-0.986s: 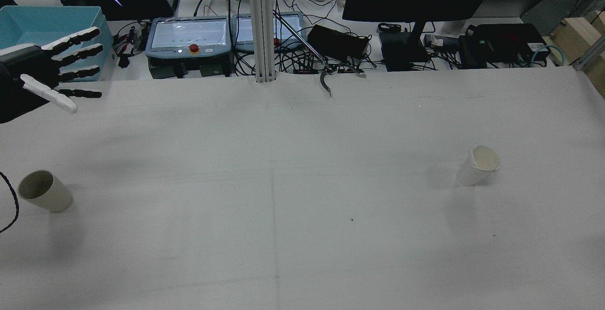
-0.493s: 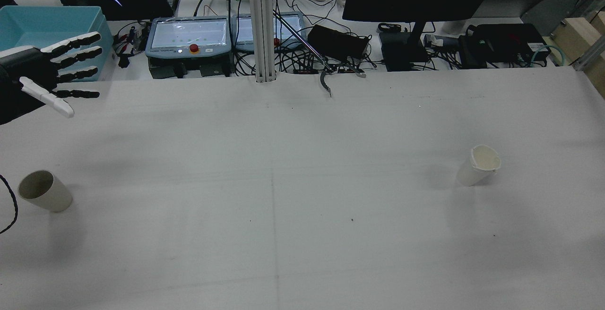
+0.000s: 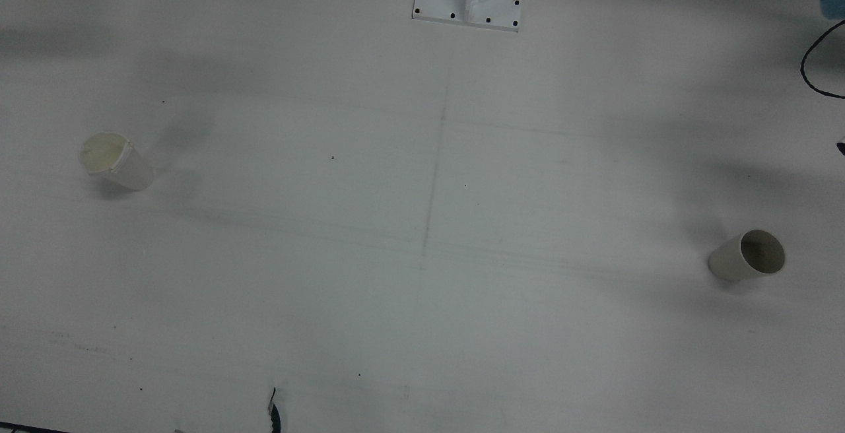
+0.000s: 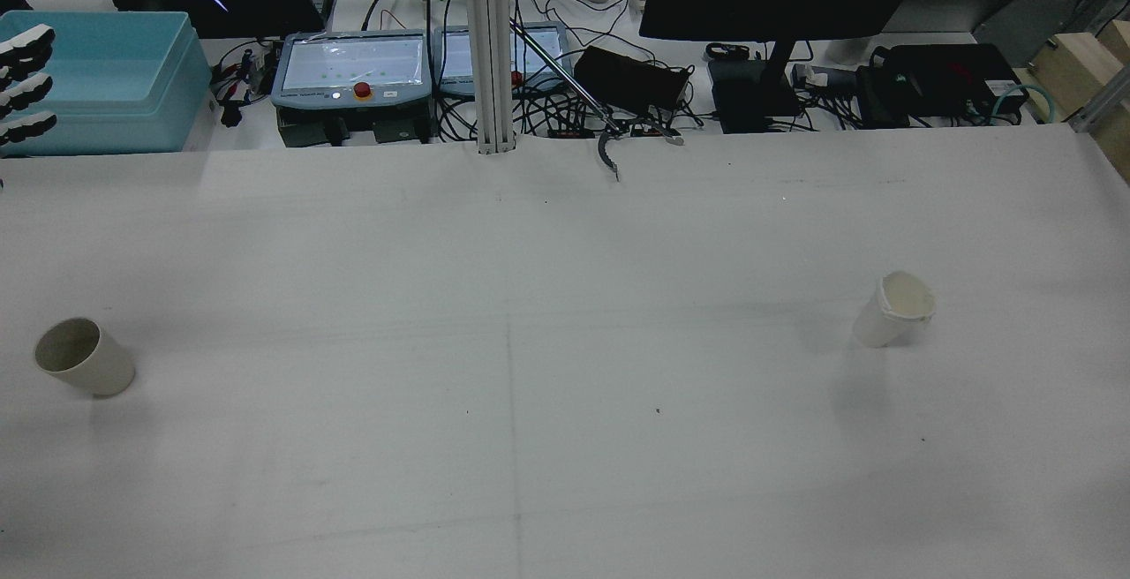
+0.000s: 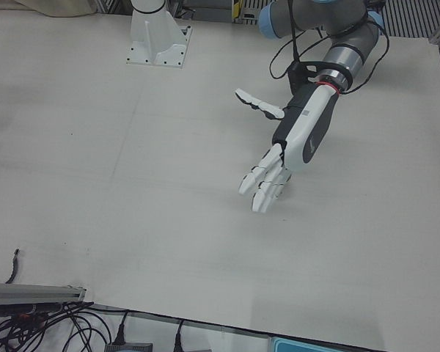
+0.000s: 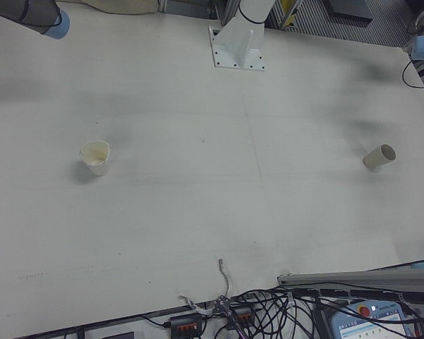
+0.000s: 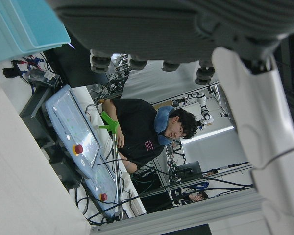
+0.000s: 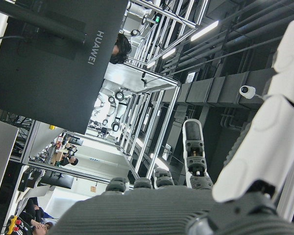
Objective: Pour water
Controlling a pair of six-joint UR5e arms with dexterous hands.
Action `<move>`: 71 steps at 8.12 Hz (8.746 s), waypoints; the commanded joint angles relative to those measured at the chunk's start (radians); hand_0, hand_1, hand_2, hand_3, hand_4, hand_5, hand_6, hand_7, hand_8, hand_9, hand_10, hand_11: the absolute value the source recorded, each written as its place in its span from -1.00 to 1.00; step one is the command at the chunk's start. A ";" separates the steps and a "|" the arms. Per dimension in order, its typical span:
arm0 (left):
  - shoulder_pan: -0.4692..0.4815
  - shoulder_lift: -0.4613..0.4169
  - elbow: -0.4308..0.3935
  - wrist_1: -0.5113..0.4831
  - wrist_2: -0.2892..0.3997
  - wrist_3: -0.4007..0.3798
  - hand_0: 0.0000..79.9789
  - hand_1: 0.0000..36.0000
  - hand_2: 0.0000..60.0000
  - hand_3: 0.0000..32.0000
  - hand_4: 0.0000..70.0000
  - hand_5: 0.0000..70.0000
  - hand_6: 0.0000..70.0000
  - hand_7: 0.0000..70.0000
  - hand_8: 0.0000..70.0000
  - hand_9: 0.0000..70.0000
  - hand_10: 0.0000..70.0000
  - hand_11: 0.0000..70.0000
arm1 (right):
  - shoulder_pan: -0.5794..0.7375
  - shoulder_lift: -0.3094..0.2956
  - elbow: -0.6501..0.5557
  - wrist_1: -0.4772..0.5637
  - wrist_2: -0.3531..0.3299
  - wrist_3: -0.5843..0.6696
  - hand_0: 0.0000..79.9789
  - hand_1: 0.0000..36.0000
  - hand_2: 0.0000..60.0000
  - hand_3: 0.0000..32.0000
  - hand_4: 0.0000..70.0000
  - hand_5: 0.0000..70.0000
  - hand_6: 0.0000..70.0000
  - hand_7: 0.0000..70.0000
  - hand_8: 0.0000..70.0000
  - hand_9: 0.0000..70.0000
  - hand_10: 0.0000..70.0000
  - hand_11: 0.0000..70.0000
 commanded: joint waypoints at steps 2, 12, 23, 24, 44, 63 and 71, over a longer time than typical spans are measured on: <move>0.020 0.185 0.017 -0.235 -0.030 0.124 0.22 -0.75 -1.00 -0.70 -0.63 -1.00 -1.00 -1.00 -1.00 -1.00 -0.99 -0.96 | 0.010 -0.045 0.144 -0.160 0.000 -0.002 0.14 -0.43 -0.61 -1.00 -0.67 -0.23 -0.94 -0.73 -0.99 -0.99 -0.99 -0.96; 0.126 0.274 0.378 -0.717 -0.118 0.212 0.24 -0.66 -1.00 -0.55 -0.72 -1.00 -1.00 -1.00 -1.00 -1.00 -1.00 -0.97 | 0.033 -0.059 0.158 -0.238 0.000 0.015 0.13 -0.47 -0.64 -1.00 -0.69 -0.19 -0.94 -0.72 -0.99 -0.99 -0.98 -0.95; 0.259 0.242 0.537 -0.840 -0.144 0.290 0.33 -0.51 -1.00 -0.75 -0.64 -0.87 -1.00 -1.00 -1.00 -1.00 -0.96 -0.89 | 0.065 -0.054 0.175 -0.241 -0.001 0.012 0.12 -0.50 -0.62 -1.00 -0.56 -0.08 -0.87 -0.65 -1.00 -0.97 -0.99 -0.96; 0.259 0.222 0.554 -0.842 -0.145 0.281 0.38 -0.45 -1.00 -0.84 -0.61 -0.79 -1.00 -0.99 -1.00 -1.00 -0.95 -0.87 | 0.073 -0.054 0.181 -0.241 -0.010 0.013 0.11 -0.51 -0.62 -1.00 -0.56 -0.08 -0.86 -0.64 -1.00 -0.97 -0.98 -0.95; 0.364 0.147 0.600 -0.817 -0.181 0.129 0.71 -0.14 -1.00 -1.00 -0.27 -0.29 -0.88 -0.88 -0.99 -1.00 -0.89 -0.77 | 0.090 -0.051 0.224 -0.288 -0.012 0.015 0.04 -0.64 -0.67 -1.00 -0.51 0.01 -0.82 -0.61 -0.99 -0.96 -0.97 -0.94; 0.288 0.267 0.359 -0.658 -0.168 -0.006 1.00 1.00 1.00 -1.00 1.00 1.00 -0.37 -0.60 -0.63 -0.79 -0.67 -0.44 | -0.251 -0.035 0.074 0.000 0.027 -0.312 0.07 -0.53 -0.76 -0.98 -0.97 -0.28 -1.00 -0.86 -0.93 -1.00 -0.81 -0.70; 0.239 0.260 0.397 -0.659 -0.165 -0.006 1.00 1.00 1.00 -1.00 1.00 1.00 -0.35 -0.57 -0.61 -0.75 -0.67 -0.44 | -0.895 -0.045 -0.211 0.155 0.740 0.084 0.15 -0.34 -0.68 -0.94 -0.92 -0.42 -1.00 -0.87 -0.95 -1.00 -0.92 -0.85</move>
